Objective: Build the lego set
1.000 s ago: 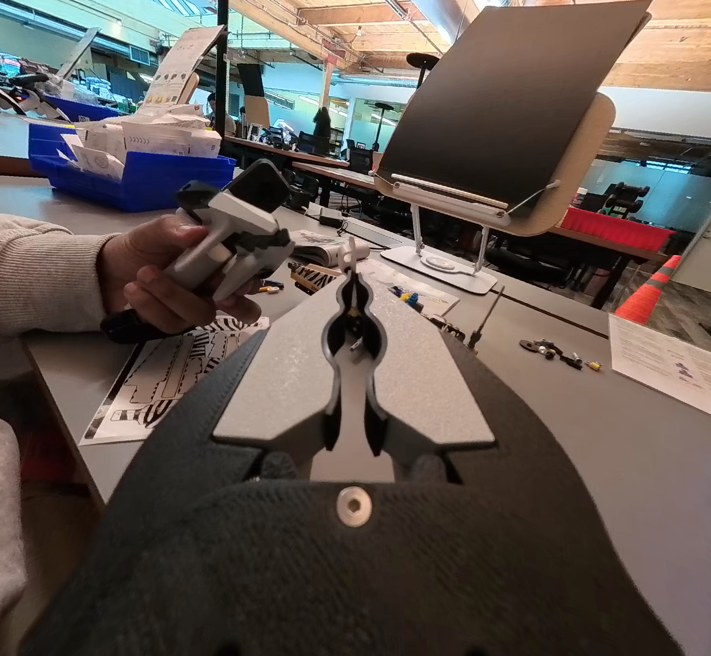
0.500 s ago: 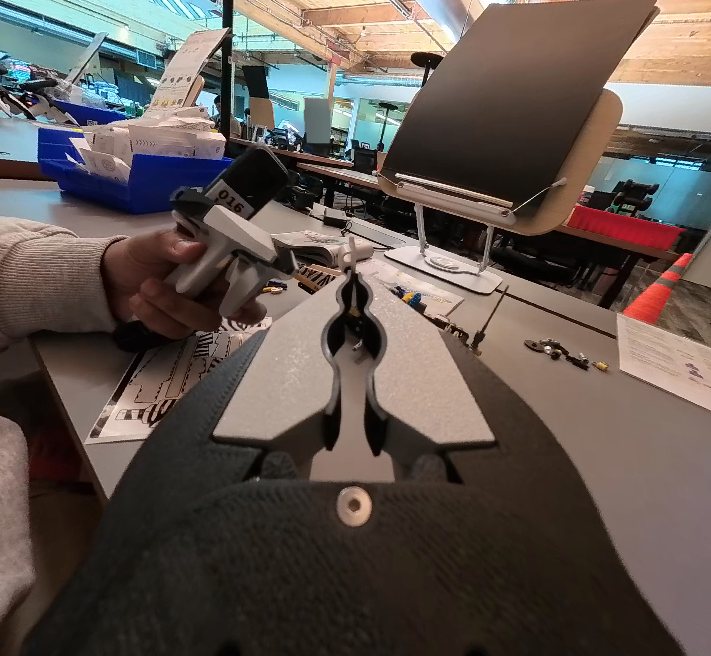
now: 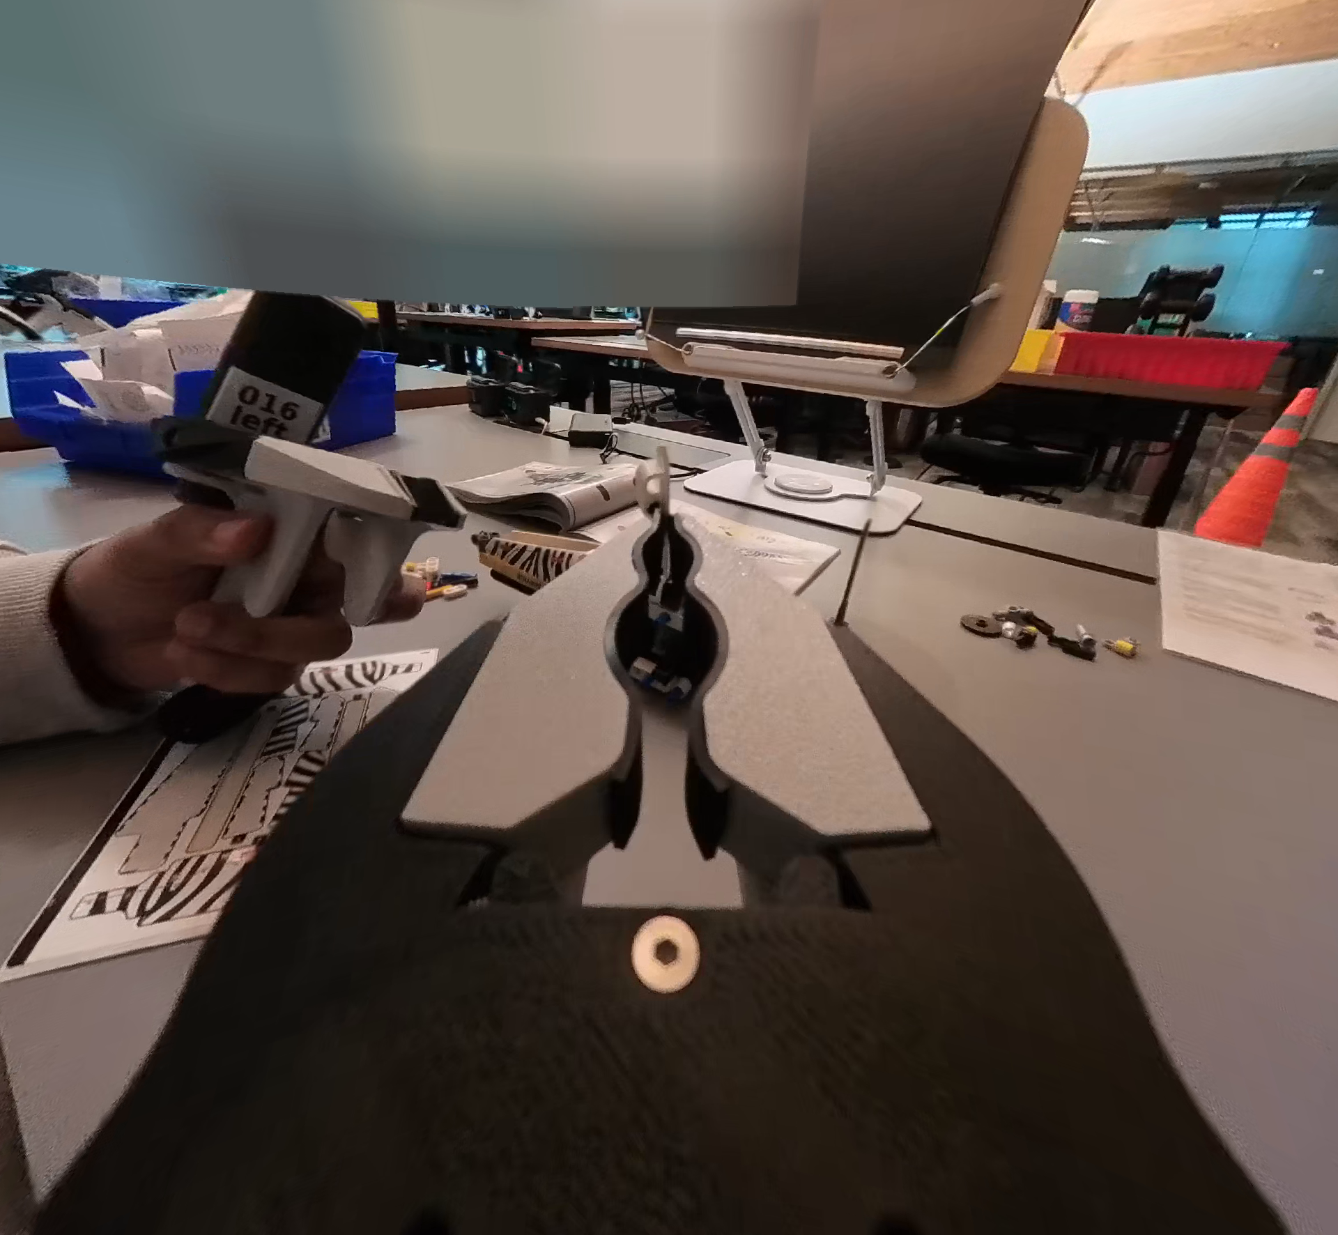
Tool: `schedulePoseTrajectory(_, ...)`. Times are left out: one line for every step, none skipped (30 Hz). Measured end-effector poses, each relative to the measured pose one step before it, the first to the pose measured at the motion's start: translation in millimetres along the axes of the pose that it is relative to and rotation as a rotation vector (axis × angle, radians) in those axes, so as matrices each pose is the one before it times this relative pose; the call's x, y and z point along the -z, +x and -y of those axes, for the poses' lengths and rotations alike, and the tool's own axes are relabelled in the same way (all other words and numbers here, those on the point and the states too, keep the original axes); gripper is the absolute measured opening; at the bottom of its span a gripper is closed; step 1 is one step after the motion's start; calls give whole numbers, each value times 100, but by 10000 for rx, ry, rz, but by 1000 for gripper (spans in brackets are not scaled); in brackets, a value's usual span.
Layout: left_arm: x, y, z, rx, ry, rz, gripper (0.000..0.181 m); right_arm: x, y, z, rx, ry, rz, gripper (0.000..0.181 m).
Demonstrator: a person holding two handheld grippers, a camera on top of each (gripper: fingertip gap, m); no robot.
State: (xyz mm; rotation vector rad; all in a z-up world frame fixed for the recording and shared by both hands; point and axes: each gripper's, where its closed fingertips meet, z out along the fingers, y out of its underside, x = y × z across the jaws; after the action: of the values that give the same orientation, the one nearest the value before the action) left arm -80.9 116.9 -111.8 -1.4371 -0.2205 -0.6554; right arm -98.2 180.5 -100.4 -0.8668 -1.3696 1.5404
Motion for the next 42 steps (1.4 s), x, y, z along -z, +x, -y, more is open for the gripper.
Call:
schedulePoseTrajectory(109, -395, 201, -111, 70, 237, 11, -202, 10, -143, -7, -52, 29, 0)
schedulePoseTrajectory(102, -410, 182, -68, 69, 230, 11, -144, -101, -103, 69, -51, 52, 0)
schedulePoseTrajectory(88, -487, 147, 10, 69, 234, 11, -99, -193, -123, 128, -66, 76, 0)
schedulePoseTrajectory(23, -545, 71, 149, 61, 226, 11, 28, -347, -5, 210, -25, 157, 0)
schedulePoseTrajectory(-53, -341, -56, 270, -12, 50, 12, 131, -366, 102, 327, 40, 156, 0)
schedulePoseTrajectory(-115, 22, -135, 287, -80, -164, 13, 8, -39, 77, 339, 43, -114, 0)
schedulePoseTrajectory(-143, 55, -206, 207, -88, -165, 13, 2, 160, -69, 263, -44, -209, 0)
schedulePoseTrajectory(-142, -109, -261, 100, -122, -25, 13, -95, 157, -269, -12, -149, -70, 0)
schedulePoseTrajectory(-138, -207, -245, 21, -144, 72, 13, -116, 164, -208, -206, -118, 53, 0)
schedulePoseTrajectory(-89, -85, -63, 35, -74, 11, 14, -71, 358, 20, -190, 42, -68, 0)
schedulePoseTrajectory(-32, -43, 54, 2, -3, -15, 14, -27, 383, 159, -90, 146, -102, 0)
schedulePoseTrajectory(45, -120, 121, -5, 52, 60, 15, -80, 262, 67, -69, 79, -63, 0)
schedulePoseTrajectory(93, -93, 184, -18, 103, 63, 15, -83, 129, -42, -66, -20, -6, 0)
schedulePoseTrajectory(124, -61, 239, -4, 142, 54, 15, -4, 46, -31, -28, -22, -3, 0)
schedulePoseTrajectory(127, -37, 260, 22, 156, 41, 15, 3, 31, 21, 6, 14, -15, 0)
schedulePoseTrajectory(140, 6, 323, 49, 170, 12, 15, 15, 47, 51, 12, 41, -9, 0)
schedulePoseTrajectory(132, 41, 352, 51, 192, -5, 16, 9, 49, 36, -4, 19, -12, 0)
schedulePoseTrajectory(145, -14, 333, 34, 184, 29, 16, -64, 40, 20, -23, 18, 4, 0)
schedulePoseTrajectory(147, -72, 311, -1, 173, 73, 17, -111, 74, 49, -53, 54, 17, 0)
schedulePoseTrajectory(169, -177, 324, -30, 168, 134, 18, -145, 76, 71, -96, 76, 38, 0)
schedulePoseTrajectory(185, -237, 349, -61, 163, 185, 20, -223, 87, 60, -152, 68, 65, 0)
schedulePoseTrajectory(209, -234, 415, -101, 151, 185, 22, -300, 100, -6, -194, 20, 68, 0)
schedulePoseTrajectory(220, -168, 486, -161, 109, 163, 25, -388, 117, -48, -213, -48, 73, 0)
schedulePoseTrajectory(207, -209, 531, -279, 38, 226, 28, -552, 65, -46, -212, -129, 116, 0)
schedulePoseTrajectory(192, -377, 526, -388, -39, 350, 32, -662, -61, 51, -191, -207, 200, 0)
schedulePoseTrajectory(137, -524, 498, -474, -136, 427, 36, -724, -156, 187, -152, -275, 260, 0)
schedulePoseTrajectory(55, -670, 310, -530, -303, 464, 40, -745, -111, 275, -90, -285, 254, 0)
schedulePoseTrajectory(5, -818, 109, -549, -437, 486, 41, -766, -122, 332, -47, -320, 266, 0)
schedulePoseTrajectory(-106, -793, -189, -536, -562, 401, 40, -763, -149, 312, -16, -413, 309, 0)
schedulePoseTrajectory(-274, -717, -564, -401, -759, 275, 40, -770, -71, 316, 59, -456, 284, 0)
schedulePoseTrajectory(-436, -762, -708, -158, -853, 268, 41, -802, 59, 230, 137, -543, 225, 0)
schedulePoseTrajectory(-553, -494, -636, -72, -746, 105, 47, -803, 140, 124, 185, -656, 181, 0)
schedulePoseTrajectory(-590, -282, -515, -62, -591, -10, 52, -788, 209, 90, 247, -667, 131, 0)
schedulePoseTrajectory(-561, -264, -431, -80, -477, 10, 55, -804, 165, 13, 329, -707, 168, 0)
schedulePoseTrajectory(-513, -231, -383, -128, -380, 21, 60, -761, 168, 28, 399, -686, 146, 0)
schedulePoseTrajectory(-430, -366, -312, -132, -273, 121, 63, -756, 210, 36, 507, -611, 118, 0)
schedulePoseTrajectory(-339, -419, -278, -142, -195, 153, 62, -810, 150, -139, 555, -661, 149, 0)
schedulePoseTrajectory(-220, -374, -155, -132, -105, 151, 63, -843, 59, -399, 563, -777, 218, 0)
schedulePoseTrajectory(-124, -377, 13, -89, -24, 176, 63, -885, -35, -638, 568, -879, 278, 0)
schedulePoseTrajectory(-87, -286, -44, -22, -96, 141, 67, -846, -60, -708, 542, -858, 286, 0)
schedulePoseTrajectory(-12, -45, 47, -58, -43, 14, 68, -793, -52, -622, 502, -737, 258, 0)
schedulePoseTrajectory(36, 74, 119, -51, 22, -41, 68, -665, 12, -511, 387, -616, 227, 0)
